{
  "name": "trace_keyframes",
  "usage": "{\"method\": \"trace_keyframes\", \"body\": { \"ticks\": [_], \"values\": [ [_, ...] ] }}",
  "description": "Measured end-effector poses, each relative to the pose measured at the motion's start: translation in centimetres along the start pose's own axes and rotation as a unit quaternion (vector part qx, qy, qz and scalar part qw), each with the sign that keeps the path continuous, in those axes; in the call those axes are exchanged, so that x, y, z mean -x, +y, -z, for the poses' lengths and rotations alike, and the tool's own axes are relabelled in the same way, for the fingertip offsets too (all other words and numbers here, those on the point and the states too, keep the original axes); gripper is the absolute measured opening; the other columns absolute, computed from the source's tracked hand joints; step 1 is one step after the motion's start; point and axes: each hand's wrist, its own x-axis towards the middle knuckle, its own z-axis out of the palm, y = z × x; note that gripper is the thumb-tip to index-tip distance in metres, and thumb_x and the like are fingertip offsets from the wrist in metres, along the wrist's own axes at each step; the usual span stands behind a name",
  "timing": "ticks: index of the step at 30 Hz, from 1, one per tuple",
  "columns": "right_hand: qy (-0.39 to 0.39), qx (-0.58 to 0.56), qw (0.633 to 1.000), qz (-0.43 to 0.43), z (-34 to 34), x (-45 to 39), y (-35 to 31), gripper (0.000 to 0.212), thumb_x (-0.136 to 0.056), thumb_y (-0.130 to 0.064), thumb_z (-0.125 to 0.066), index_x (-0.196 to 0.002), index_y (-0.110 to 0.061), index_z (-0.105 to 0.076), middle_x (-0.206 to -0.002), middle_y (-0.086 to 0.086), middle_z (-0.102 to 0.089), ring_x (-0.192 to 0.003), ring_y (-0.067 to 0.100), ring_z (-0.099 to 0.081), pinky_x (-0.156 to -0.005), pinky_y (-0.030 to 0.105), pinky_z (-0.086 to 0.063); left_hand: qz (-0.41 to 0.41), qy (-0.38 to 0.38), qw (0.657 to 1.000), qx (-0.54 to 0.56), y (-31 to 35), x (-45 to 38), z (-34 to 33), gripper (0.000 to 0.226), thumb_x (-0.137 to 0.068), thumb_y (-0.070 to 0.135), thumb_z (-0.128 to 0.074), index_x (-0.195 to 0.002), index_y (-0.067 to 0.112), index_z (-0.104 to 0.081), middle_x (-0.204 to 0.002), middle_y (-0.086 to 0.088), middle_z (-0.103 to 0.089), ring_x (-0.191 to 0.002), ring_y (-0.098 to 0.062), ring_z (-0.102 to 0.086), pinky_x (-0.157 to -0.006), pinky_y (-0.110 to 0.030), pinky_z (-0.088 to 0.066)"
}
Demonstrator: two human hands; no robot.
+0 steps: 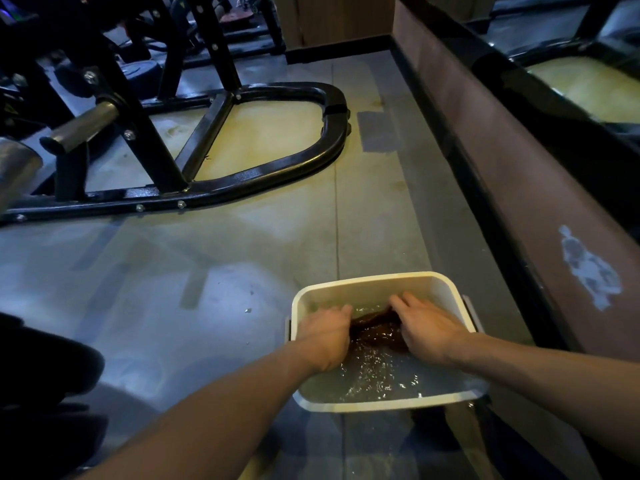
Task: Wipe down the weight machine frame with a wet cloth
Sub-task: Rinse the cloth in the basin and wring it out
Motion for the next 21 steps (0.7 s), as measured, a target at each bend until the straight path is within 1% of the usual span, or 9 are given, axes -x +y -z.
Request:
{"method": "trace_keyframes", "body": {
  "ticks": [4, 6, 8, 12, 13, 15, 17, 19, 21],
  "values": [
    [-0.191, 0.047, 0.981, -0.004, -0.1, 0.5, -0.7, 0.046, -0.099, -0.051, -0.045, -0.142, -0.033, -0.050, -0.134, 0.002, -0.055, -0.118, 0.024, -0.055, -0.105, 0.040, -0.046, 0.026, -0.167, 0.986, -0.004, 0.6, 0.4, -0.5, 0.029, -0.096, 0.018, -0.060, -0.125, 0.015, -0.063, -0.124, -0.012, -0.065, -0.111, -0.032, -0.062, -0.095, -0.042, -0.054],
    [-0.240, 0.017, 0.971, -0.007, 0.1, 0.8, -1.2, 0.038, -0.096, -0.049, -0.051, -0.127, -0.029, -0.062, -0.122, -0.001, -0.062, -0.110, 0.020, -0.059, -0.098, 0.036, -0.049, 0.035, -0.180, 0.982, 0.034, 1.3, 0.6, -0.8, 0.034, -0.095, 0.016, -0.063, -0.129, 0.014, -0.062, -0.126, -0.011, -0.064, -0.112, -0.030, -0.061, -0.098, -0.041, -0.051],
    [-0.271, -0.029, 0.962, -0.011, -0.3, 1.1, -1.3, 0.031, -0.090, -0.047, -0.062, -0.115, -0.030, -0.060, -0.117, -0.006, -0.059, -0.109, 0.019, -0.059, -0.096, 0.036, -0.051, 0.043, -0.174, 0.977, 0.116, 1.8, 0.6, -1.3, 0.043, -0.094, 0.023, -0.065, -0.134, 0.020, -0.053, -0.128, -0.007, -0.061, -0.113, -0.026, -0.058, -0.101, -0.041, -0.051],
    [-0.243, -0.046, 0.969, -0.016, -0.7, 1.8, -1.2, 0.049, -0.090, -0.036, -0.071, -0.133, -0.030, -0.048, -0.127, -0.002, -0.060, -0.114, 0.021, -0.059, -0.097, 0.035, -0.050, 0.052, -0.206, 0.964, 0.163, 2.0, 0.7, -2.2, 0.083, -0.077, 0.038, -0.083, -0.145, 0.027, -0.036, -0.133, -0.002, -0.056, -0.120, -0.026, -0.056, -0.104, -0.043, -0.051],
    [-0.233, -0.045, 0.971, -0.018, -0.6, 1.7, -1.2, 0.045, -0.093, -0.034, -0.067, -0.134, -0.030, -0.050, -0.128, -0.002, -0.061, -0.116, 0.022, -0.059, -0.097, 0.034, -0.049, 0.052, -0.209, 0.966, 0.142, 1.8, 0.8, -2.5, 0.082, -0.077, 0.033, -0.085, -0.144, 0.024, -0.040, -0.132, -0.002, -0.056, -0.120, -0.027, -0.056, -0.103, -0.044, -0.051],
    [-0.203, -0.038, 0.978, -0.018, -0.1, 0.9, -1.5, 0.026, -0.094, -0.031, -0.061, -0.120, -0.028, -0.062, -0.120, -0.002, -0.068, -0.111, 0.021, -0.063, -0.092, 0.031, -0.051, 0.034, -0.201, 0.977, 0.065, 1.4, 1.0, -2.4, 0.048, -0.084, 0.020, -0.080, -0.127, 0.016, -0.059, -0.117, -0.005, -0.063, -0.108, -0.028, -0.061, -0.095, -0.041, -0.054],
    [-0.163, -0.072, 0.983, -0.034, 0.4, 0.1, -1.9, 0.007, -0.092, -0.028, -0.059, -0.094, -0.026, -0.065, -0.099, -0.001, -0.071, -0.091, 0.017, -0.064, -0.072, 0.026, -0.050, 0.013, -0.206, 0.978, 0.009, 1.3, 0.9, -1.3, 0.013, -0.088, 0.015, -0.073, -0.099, 0.015, -0.066, -0.096, -0.005, -0.063, -0.092, -0.025, -0.061, -0.082, -0.037, -0.053],
    [-0.130, -0.111, 0.983, -0.063, 1.1, -0.4, -2.1, 0.012, -0.094, -0.025, -0.057, -0.084, -0.024, -0.064, -0.084, -0.004, -0.067, -0.080, 0.013, -0.061, -0.061, 0.023, -0.044, 0.022, -0.218, 0.975, 0.027, 1.5, 0.9, 0.5, 0.014, -0.092, 0.015, -0.066, -0.105, 0.014, -0.068, -0.100, -0.009, -0.065, -0.094, -0.027, -0.062, -0.083, -0.037, -0.052],
    [-0.097, -0.177, 0.974, -0.099, 1.4, -0.6, -1.9, 0.013, -0.094, -0.017, -0.054, -0.092, -0.022, -0.065, -0.088, -0.002, -0.067, -0.087, 0.018, -0.064, -0.065, 0.025, -0.048, 0.055, -0.194, 0.973, 0.115, 1.2, 0.7, 1.6, 0.029, -0.095, 0.014, -0.057, -0.122, 0.009, -0.065, -0.115, -0.013, -0.067, -0.107, -0.031, -0.063, -0.093, -0.038, -0.054]
  ]
}}
